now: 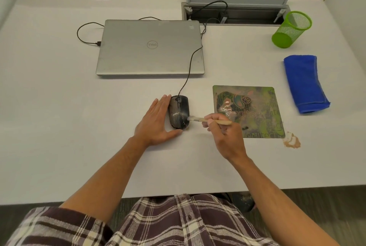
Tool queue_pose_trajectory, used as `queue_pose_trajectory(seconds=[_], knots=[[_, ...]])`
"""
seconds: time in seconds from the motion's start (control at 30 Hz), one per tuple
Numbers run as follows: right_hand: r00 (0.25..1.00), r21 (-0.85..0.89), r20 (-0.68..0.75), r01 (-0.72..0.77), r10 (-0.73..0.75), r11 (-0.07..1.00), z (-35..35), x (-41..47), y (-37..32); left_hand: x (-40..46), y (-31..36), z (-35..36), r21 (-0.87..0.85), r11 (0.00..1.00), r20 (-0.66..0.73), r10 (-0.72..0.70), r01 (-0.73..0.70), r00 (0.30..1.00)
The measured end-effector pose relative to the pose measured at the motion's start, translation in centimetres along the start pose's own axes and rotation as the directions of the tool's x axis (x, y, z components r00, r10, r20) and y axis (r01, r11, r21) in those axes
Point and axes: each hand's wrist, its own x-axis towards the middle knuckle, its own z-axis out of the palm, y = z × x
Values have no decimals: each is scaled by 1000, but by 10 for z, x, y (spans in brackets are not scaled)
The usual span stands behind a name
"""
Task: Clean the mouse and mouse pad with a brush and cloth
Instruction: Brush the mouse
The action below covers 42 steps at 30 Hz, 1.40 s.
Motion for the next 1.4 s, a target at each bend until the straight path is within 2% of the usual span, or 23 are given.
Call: queue_pose_trajectory(seconds=[0.2, 0.53, 0.63, 0.8, 1.1, 1.3, 1.4], knots=[[1000, 35, 5, 12, -12, 999, 14, 16, -4, -1, -1, 1, -5, 1000, 1, 2, -2, 1000], [998, -53, 29, 63, -61, 997, 7, -12, 17, -1, -1, 1, -3, 1000, 11, 2, -2, 1000], [997, -90, -10, 74, -75, 993, 4, -14, 18, 0, -2, 0, -10, 1000, 9, 13, -13, 1000], [992, -10, -91, 85, -86, 996, 8, -8, 7, 0, -2, 1, -14, 1000, -2, 14, -14, 1000], [995, -54, -4, 99, -99, 994, 9, -17, 18, -1, -1, 2, -18, 1000, -21, 22, -23, 1000], [993, -43, -65, 99, -102, 994, 7, -8, 10, -1, -1, 1, -29, 999, -35, 29, -30, 999], [991, -57, -31, 125, -127, 991, 13, -6, 7, -1, -1, 1, -23, 1000, -21, 15, -15, 1000]])
